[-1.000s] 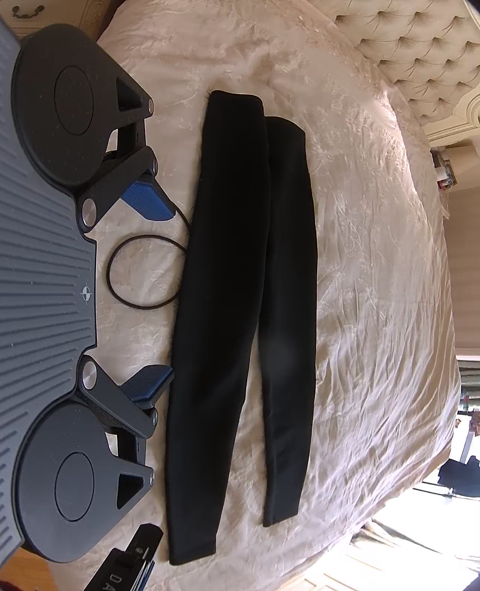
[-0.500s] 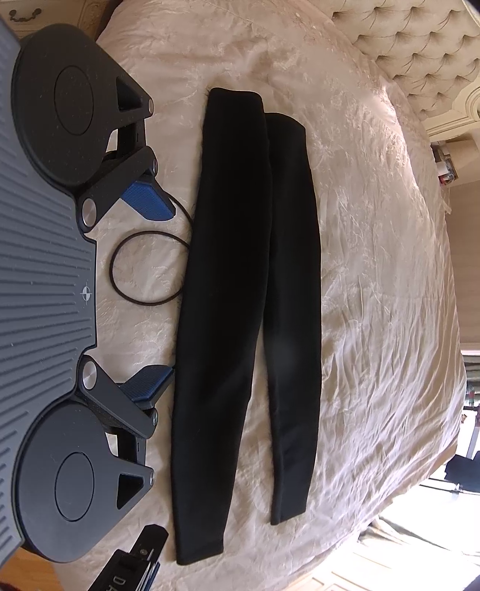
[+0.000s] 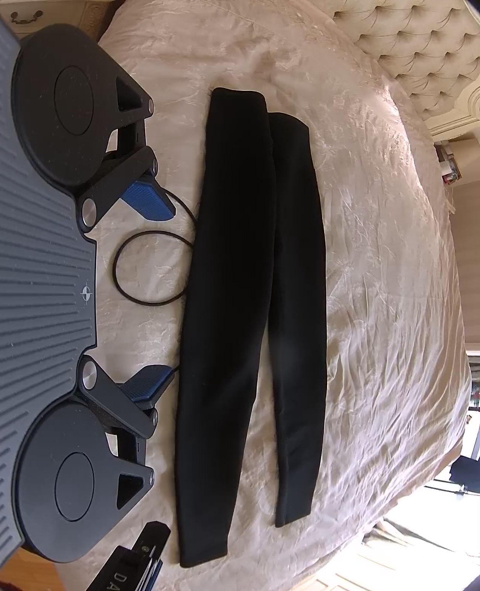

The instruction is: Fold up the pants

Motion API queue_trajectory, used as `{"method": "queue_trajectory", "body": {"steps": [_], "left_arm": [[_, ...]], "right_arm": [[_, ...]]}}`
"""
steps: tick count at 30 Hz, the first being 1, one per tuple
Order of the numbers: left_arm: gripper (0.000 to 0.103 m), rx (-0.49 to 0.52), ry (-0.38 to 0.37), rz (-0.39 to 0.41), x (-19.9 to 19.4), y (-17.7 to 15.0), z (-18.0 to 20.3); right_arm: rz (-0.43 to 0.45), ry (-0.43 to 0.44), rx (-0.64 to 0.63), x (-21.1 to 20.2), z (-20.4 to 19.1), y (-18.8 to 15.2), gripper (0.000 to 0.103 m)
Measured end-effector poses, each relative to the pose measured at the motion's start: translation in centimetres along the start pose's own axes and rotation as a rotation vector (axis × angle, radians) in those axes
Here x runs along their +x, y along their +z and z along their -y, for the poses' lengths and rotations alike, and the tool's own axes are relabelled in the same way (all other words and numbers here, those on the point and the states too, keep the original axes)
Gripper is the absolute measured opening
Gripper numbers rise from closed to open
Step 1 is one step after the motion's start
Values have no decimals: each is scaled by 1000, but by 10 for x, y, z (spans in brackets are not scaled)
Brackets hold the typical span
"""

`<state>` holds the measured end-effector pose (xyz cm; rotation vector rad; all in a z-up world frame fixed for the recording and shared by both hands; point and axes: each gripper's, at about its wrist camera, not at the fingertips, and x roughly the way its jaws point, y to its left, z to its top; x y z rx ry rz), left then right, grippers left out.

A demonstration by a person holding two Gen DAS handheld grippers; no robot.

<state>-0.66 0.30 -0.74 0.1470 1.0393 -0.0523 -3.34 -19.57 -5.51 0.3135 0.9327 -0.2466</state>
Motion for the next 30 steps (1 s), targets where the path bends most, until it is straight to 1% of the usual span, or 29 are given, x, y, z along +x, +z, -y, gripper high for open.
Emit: {"method": "queue_trajectory", "body": {"steps": [26, 30], "left_arm": [[86, -12, 18, -29, 4, 0, -1], [86, -14, 21, -37, 6, -1, -3]], "right_arm": [[-18, 1, -14, 6, -2, 2, 46], [-32, -2, -22, 8, -3, 3, 46]]}}
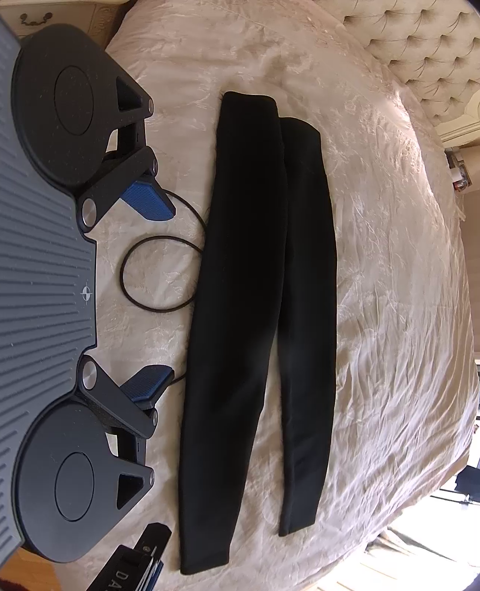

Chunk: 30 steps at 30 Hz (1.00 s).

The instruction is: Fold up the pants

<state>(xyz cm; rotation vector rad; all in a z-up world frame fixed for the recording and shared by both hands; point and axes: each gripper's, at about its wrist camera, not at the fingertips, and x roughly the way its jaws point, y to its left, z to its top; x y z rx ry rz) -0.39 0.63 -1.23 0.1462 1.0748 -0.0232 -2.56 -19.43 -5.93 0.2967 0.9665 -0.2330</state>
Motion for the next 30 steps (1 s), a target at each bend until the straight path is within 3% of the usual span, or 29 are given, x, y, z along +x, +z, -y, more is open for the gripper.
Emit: {"method": "queue_trajectory", "body": {"steps": [9, 17, 24, 30], "left_arm": [[86, -26, 29, -72, 17, -1, -21], [85, -30, 3, -114, 48, 24, -30], [79, -12, -16, -103, 87, 74, -36], [72, -3, -31, -128, 137, 121, -45]], "right_arm": [[23, -115, -70, 16, -15, -3, 47], [54, -141, -137, 38, -37, -4, 47], [-52, -94, -102, 77, -42, 40, 46], [-125, -91, -80, 135, -46, 98, 46]]}}
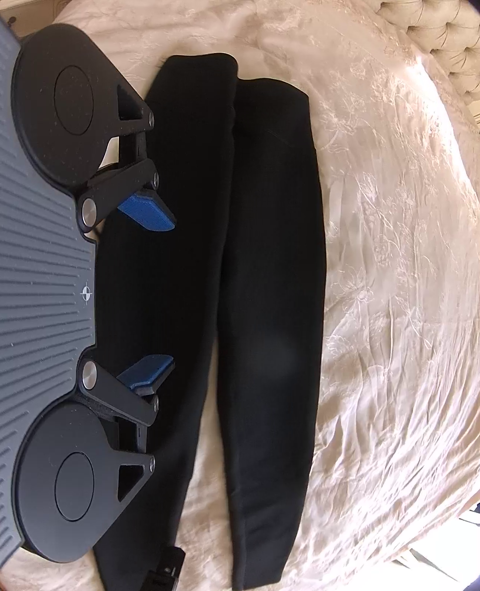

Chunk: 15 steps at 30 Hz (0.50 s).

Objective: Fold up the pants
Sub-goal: 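Lower the right tool onto a pant leg hem and close it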

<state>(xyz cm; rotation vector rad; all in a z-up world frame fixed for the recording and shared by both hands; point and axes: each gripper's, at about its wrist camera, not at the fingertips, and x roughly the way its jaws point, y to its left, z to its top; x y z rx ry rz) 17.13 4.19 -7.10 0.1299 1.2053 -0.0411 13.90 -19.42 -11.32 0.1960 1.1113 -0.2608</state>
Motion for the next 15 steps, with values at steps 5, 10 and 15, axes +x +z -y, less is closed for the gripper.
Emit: {"method": "queue_trajectory", "body": {"steps": [5, 10, 15], "left_arm": [[72, 1, 20, -6, 32, 36, -11], [72, -6, 35, -21, 54, 57, -26], [72, -12, 54, -42, 71, 70, -42]], "right_arm": [[-65, -31, 114, 56, 4, 67, 41], [-60, -85, 223, 105, 4, 130, 41], [-39, -123, 346, 145, 6, 177, 42]]}}
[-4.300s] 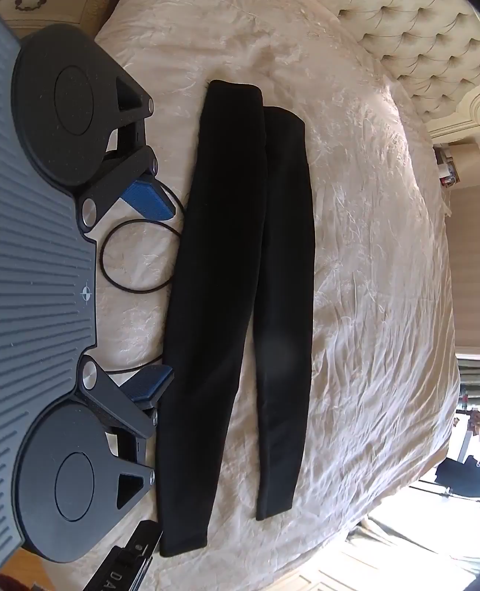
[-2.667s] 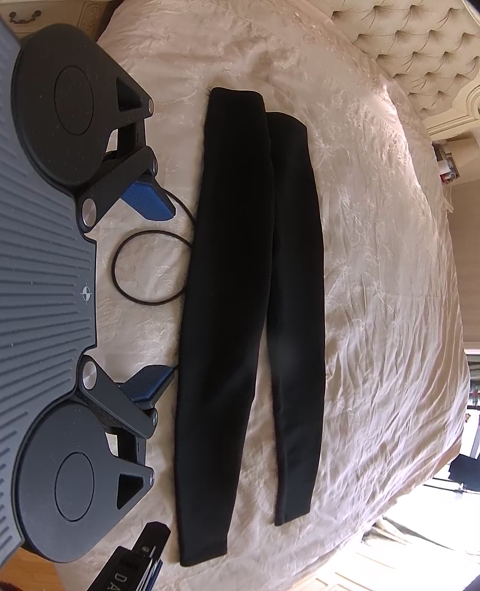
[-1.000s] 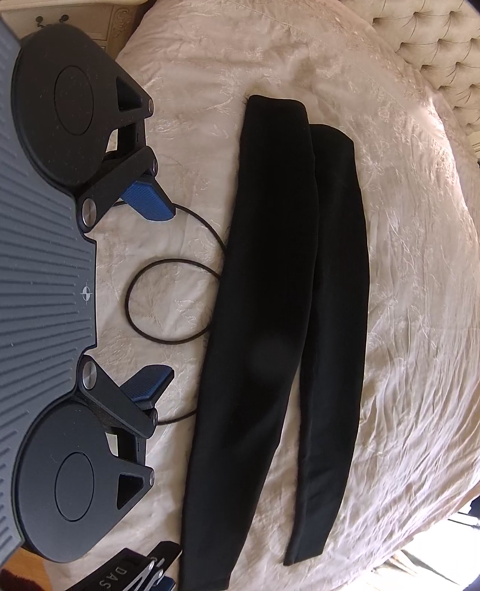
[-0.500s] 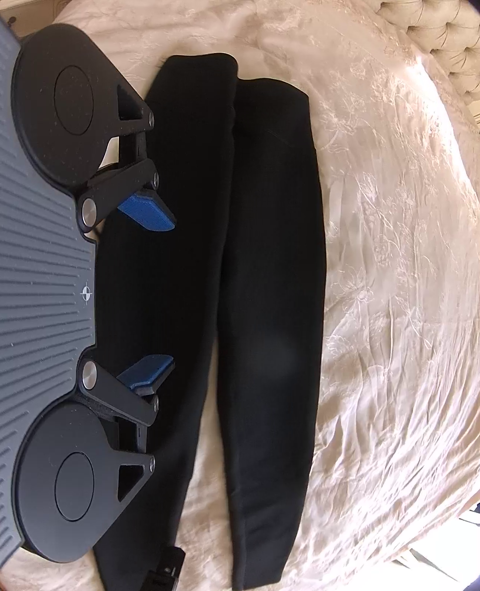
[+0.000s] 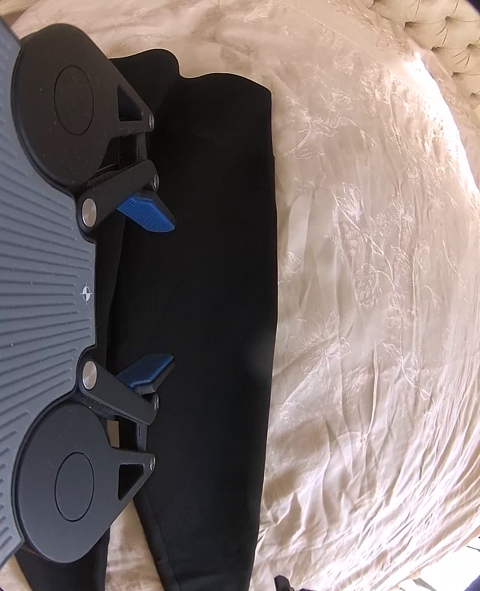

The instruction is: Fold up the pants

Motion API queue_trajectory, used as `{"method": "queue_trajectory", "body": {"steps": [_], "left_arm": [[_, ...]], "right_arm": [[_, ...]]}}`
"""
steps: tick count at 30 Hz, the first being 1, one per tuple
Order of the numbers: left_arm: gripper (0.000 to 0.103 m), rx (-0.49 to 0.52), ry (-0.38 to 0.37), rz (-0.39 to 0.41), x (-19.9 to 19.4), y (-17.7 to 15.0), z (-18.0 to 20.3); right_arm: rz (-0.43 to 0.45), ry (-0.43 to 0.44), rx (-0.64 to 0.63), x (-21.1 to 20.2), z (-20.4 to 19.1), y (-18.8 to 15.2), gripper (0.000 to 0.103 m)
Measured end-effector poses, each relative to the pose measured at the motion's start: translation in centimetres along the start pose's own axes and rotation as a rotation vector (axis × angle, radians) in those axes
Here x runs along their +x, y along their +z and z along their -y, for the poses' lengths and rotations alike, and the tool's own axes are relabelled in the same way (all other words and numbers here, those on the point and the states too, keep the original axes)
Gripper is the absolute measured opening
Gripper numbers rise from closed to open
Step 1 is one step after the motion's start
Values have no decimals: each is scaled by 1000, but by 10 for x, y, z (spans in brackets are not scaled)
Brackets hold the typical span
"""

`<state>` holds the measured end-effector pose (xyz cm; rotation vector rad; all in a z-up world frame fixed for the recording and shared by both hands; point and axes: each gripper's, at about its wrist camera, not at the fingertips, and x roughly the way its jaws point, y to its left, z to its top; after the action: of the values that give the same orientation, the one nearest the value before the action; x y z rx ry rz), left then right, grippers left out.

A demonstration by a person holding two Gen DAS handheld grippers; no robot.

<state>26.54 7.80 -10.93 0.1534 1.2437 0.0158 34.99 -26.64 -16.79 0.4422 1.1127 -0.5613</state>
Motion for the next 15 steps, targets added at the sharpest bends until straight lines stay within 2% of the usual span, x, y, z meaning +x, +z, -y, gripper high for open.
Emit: {"method": "queue_trajectory", "body": {"steps": [4, 9, 11, 12, 15], "left_arm": [[72, -7, 16, -11, 9, 4, -8], [72, -3, 9, -18, 19, 13, -9], [72, 5, 0, -13, 21, 18, -5], [72, 8, -6, -11, 22, 20, -3], [72, 0, -42, -11, 28, 31, 4]], "right_arm": [[-39, -49, 94, 35, -9, 24, 42], [-131, -141, 126, 68, -6, 21, 37], [-146, -159, 115, 70, -2, 13, 11], [-153, -147, 104, 68, 1, 8, 2], [-125, -115, 91, 50, 15, -9, 2]]}}
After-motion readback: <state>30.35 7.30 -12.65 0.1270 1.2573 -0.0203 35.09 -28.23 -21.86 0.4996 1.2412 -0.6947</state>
